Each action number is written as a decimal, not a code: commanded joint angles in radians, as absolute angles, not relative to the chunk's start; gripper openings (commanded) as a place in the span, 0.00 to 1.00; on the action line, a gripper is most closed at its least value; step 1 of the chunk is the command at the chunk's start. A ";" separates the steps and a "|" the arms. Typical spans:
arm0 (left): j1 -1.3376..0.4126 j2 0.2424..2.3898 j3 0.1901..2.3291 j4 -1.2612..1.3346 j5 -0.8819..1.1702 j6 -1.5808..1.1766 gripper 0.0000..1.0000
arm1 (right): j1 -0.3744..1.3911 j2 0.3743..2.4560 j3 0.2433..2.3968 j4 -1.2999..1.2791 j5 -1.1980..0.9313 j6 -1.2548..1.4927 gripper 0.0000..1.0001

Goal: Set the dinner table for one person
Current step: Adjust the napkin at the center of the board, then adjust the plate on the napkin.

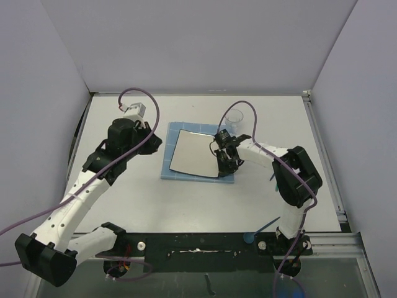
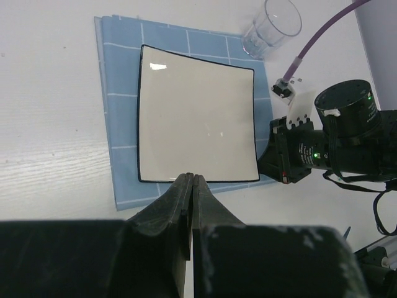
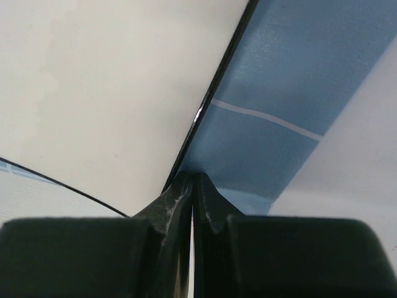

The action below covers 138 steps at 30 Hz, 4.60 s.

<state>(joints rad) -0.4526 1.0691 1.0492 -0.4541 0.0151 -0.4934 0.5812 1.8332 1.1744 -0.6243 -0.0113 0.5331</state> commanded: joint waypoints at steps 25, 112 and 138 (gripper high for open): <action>-0.393 1.184 0.973 -0.328 0.073 -0.491 0.59 | 0.575 1.712 1.396 -0.867 0.012 0.493 0.54; -0.158 1.758 0.713 0.406 0.612 -0.723 0.00 | 0.270 2.084 1.318 -0.252 -0.576 0.580 0.04; -0.270 1.714 0.824 0.231 0.571 -0.571 0.00 | 0.273 2.081 1.363 -0.259 -0.598 0.598 0.00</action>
<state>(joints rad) -0.1989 1.7447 0.7662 0.1902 0.5407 -0.6079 0.2409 2.0724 1.3270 -0.2928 -0.5964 0.6113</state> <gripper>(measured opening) 0.040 0.117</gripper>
